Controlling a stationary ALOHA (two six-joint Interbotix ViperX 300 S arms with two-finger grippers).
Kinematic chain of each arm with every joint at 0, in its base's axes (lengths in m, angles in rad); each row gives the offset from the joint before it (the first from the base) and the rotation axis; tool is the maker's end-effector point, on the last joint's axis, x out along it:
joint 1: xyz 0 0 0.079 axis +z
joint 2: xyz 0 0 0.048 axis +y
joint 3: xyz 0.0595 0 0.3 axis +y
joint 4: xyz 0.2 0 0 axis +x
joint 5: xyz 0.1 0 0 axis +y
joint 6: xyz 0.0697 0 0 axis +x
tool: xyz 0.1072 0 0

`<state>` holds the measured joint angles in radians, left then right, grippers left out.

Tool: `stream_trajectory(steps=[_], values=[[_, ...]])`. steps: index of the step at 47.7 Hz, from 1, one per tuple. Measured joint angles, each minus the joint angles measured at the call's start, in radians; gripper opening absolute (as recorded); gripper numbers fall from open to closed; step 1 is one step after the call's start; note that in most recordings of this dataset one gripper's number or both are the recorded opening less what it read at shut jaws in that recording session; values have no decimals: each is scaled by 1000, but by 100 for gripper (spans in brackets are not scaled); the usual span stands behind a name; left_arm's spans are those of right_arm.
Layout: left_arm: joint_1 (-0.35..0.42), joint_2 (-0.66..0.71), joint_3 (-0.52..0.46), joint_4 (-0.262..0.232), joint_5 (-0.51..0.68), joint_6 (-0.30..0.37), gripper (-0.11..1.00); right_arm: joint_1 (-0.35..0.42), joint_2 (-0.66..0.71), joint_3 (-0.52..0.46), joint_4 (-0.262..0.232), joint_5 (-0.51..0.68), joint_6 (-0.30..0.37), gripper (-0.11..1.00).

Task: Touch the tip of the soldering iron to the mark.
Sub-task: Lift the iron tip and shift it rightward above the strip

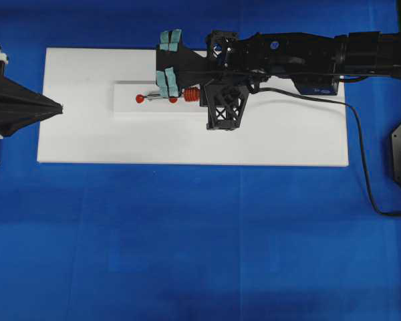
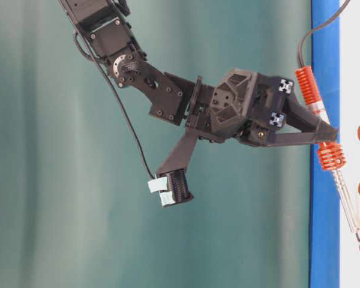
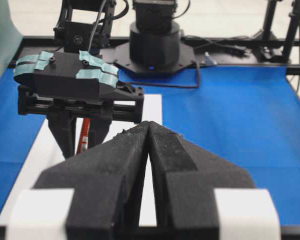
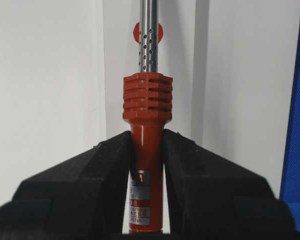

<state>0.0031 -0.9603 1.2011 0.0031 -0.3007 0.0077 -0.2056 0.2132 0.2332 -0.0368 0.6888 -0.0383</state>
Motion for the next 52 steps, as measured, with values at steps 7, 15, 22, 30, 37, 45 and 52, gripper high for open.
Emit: stream_trajectory(steps=[7,15,22,30,37,45,52], values=[[0,0,2,0,0,0,2,0,-29,-6,-8,26,5,7],[0,0,0,0,0,0,2,0,-86,-25,-21,78,6,7],[0,-3,0,0,0,0,2,0,-130,-43,-32,114,5,7],[0,-3,0,0,0,0,2,0,-160,-55,-38,130,3,7],[0,-3,0,-2,0,0,2,-2,-158,-55,-38,132,3,7],[0,-3,0,0,0,2,2,0,-161,-52,-40,133,6,7],[0,-3,0,-2,0,2,2,0,-192,-6,-40,137,12,7]])
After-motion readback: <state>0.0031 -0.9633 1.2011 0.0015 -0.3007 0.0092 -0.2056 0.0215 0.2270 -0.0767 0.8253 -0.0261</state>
